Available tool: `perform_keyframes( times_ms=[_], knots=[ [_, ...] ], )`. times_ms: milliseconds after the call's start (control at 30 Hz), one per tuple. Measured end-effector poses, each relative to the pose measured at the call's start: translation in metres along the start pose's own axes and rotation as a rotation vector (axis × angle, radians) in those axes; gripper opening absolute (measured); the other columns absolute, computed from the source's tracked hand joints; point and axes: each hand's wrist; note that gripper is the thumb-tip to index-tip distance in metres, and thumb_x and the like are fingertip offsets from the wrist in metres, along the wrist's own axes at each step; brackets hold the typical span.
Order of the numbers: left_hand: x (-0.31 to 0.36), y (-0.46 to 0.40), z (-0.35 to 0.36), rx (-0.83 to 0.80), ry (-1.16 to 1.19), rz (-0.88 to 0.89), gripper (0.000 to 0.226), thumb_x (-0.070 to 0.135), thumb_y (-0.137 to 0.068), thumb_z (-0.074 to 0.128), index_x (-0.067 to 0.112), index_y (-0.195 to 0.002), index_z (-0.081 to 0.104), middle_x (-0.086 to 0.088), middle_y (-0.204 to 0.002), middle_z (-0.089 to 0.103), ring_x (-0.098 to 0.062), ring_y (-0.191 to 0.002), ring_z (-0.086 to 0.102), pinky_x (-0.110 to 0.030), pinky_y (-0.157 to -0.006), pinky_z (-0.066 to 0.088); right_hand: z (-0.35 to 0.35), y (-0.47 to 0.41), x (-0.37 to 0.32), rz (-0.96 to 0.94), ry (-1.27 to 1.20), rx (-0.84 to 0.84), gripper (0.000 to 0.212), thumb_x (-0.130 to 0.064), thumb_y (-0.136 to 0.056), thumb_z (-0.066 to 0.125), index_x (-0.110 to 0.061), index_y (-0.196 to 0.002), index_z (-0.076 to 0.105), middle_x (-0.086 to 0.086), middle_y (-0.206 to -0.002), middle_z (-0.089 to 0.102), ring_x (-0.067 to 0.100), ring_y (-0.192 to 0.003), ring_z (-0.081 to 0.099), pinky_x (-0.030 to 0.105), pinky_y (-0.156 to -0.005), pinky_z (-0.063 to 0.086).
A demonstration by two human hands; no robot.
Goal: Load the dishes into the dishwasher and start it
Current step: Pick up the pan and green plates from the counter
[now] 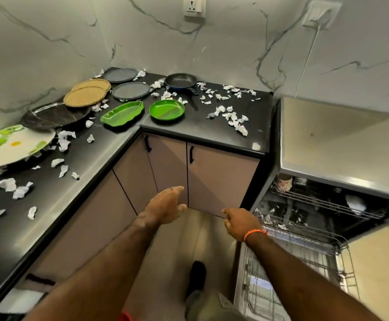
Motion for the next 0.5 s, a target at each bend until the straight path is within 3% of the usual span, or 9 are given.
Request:
perform_keyframes(
  times_ms=[300,500],
  knots=[
    [-0.055,-0.143,-0.052,-0.036,-0.068,-0.067,0.072,0.038,-0.095,0.064,0.017,-0.157,0.033,-0.003,-0.159,0.041,-0.02,-0.146,0.038,-0.036,-0.119,0.033,-0.058,-0.179,-0.033,-0.05,-0.091,0.028,0.045,-0.035,-0.088,0.046,-0.036,-0.132,0.055,0.002,-0.121,0.069,0.029,-0.109,0.065,0.04,-0.09,0.054],
    [-0.084,-0.222,-0.088,0.074,-0.022,-0.129,0.07,0.037,-0.094,0.066,0.013,-0.154,0.038,-0.006,-0.157,0.043,-0.022,-0.145,0.04,-0.036,-0.119,0.034,-0.117,-0.278,-0.059,-0.155,-0.078,0.146,0.039,-0.032,-0.093,0.048,-0.036,-0.13,0.059,0.002,-0.124,0.069,0.03,-0.109,0.065,0.042,-0.091,0.054]
  ],
)
Point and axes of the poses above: each hand's wrist, its own y-axis away from the middle knuckle, its own z-axis out of the palm, x = y × z
